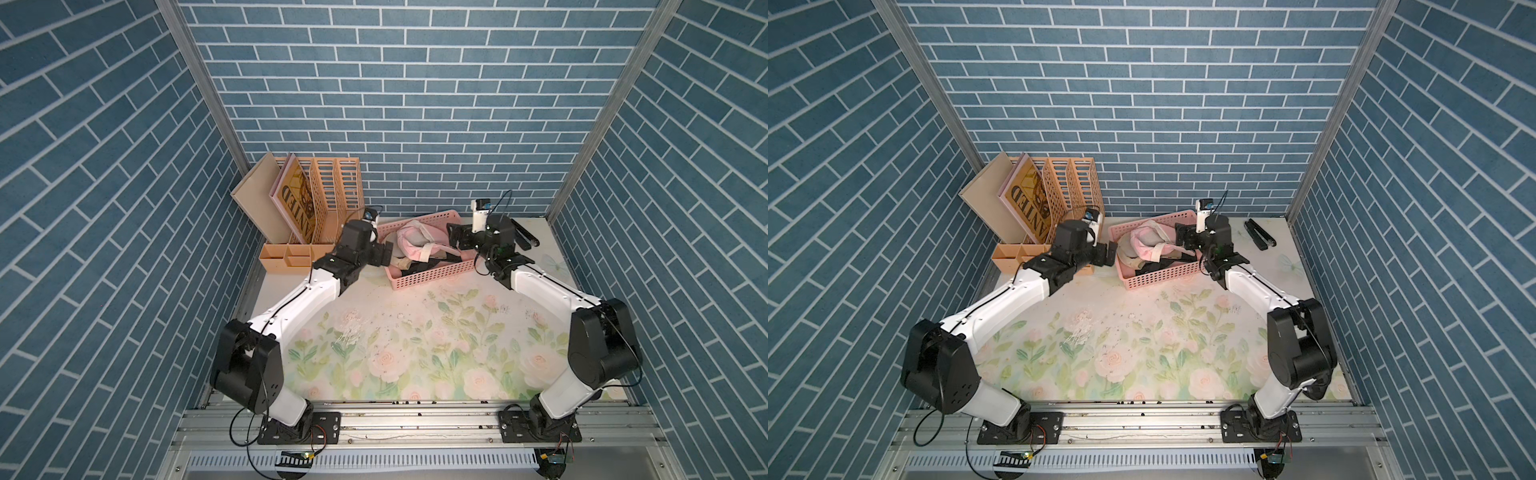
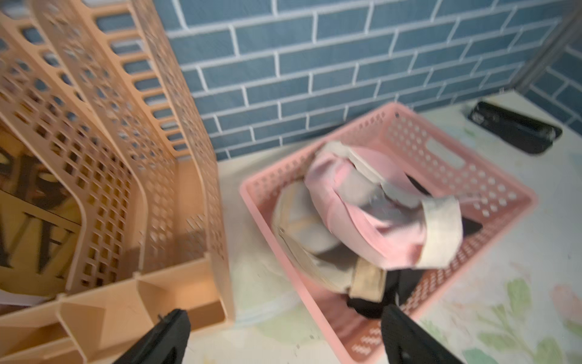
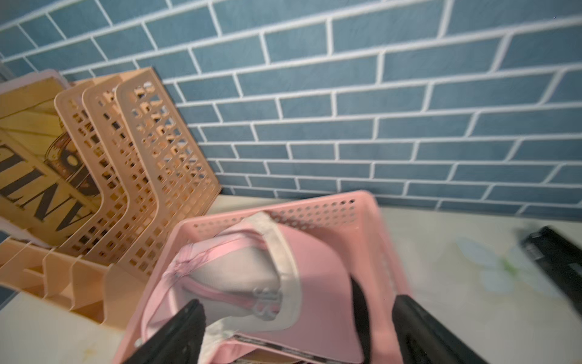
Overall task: Turn the baseball cap inside out
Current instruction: Pick up the baseball cap from the basket.
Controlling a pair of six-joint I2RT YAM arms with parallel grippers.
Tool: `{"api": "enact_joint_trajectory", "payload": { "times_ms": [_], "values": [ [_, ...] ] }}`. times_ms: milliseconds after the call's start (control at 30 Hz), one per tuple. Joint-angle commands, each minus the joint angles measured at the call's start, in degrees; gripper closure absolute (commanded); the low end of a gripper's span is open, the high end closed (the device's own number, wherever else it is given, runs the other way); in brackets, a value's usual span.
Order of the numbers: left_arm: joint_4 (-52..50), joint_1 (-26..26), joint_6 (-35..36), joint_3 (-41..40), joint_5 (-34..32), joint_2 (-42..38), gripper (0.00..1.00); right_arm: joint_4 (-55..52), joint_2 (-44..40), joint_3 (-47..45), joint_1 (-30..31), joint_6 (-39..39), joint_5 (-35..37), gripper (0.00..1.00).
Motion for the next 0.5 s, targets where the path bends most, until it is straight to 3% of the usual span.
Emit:
{"api": "enact_joint_trajectory", "payload": {
  "times_ms": [0,167,267,467],
  "values": [
    [-1.09,-2.21,-4.92,-3.22,-5.70,-2.76,0.00,-5.83,4.76,5.20,0.88,10.75,-0.13,0.08],
    [1.81,-3.96,-6.47,-8.58,-8.67,-4.91,0.00,1.55,9.53,4.31,2.55,22.70,-0.55,0.10],
    [1.11,-4.48,-6.26,-9.00,-9.51,-4.81,0.00,3.02,10.96,4.57,4.10,27.40,2.08,0.10],
    [0.92,-6.16,-5.23,-8.07,-12.66,-3.79,0.01,6.07,14.44,5.88,5.32,33.00,0.08,0.13]
  ]
}}
